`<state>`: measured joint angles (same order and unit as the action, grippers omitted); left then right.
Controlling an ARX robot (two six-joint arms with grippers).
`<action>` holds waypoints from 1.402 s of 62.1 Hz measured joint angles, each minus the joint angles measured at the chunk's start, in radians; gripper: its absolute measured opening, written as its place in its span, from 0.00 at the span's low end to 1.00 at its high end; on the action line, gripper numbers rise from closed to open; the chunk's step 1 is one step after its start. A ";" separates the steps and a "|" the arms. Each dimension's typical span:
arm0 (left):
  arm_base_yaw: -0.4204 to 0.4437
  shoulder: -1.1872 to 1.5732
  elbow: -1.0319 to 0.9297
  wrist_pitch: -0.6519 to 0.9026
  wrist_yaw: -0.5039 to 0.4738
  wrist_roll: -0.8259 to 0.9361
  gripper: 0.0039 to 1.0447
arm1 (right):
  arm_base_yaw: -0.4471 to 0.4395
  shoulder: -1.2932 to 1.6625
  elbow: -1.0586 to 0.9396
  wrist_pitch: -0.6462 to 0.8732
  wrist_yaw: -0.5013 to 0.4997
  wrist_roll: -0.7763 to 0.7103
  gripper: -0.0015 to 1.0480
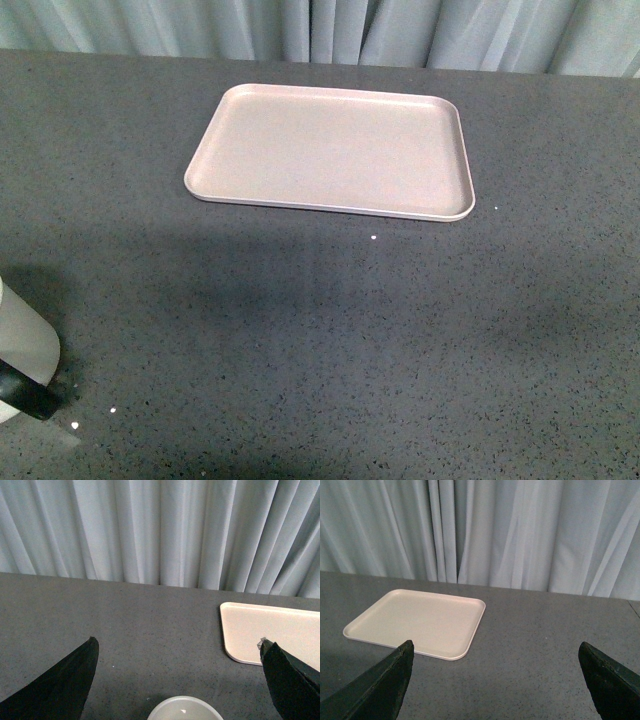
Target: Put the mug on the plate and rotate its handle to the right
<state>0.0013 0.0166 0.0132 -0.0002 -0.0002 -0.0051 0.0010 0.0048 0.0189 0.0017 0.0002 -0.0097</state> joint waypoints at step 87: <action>0.224 1.058 0.411 -0.196 0.101 0.375 0.91 | 0.000 0.000 0.000 0.000 0.000 0.000 0.91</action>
<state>0.2253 1.0748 0.4244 -0.1967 0.1013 0.3698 0.0010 0.0048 0.0189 0.0013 -0.0002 -0.0097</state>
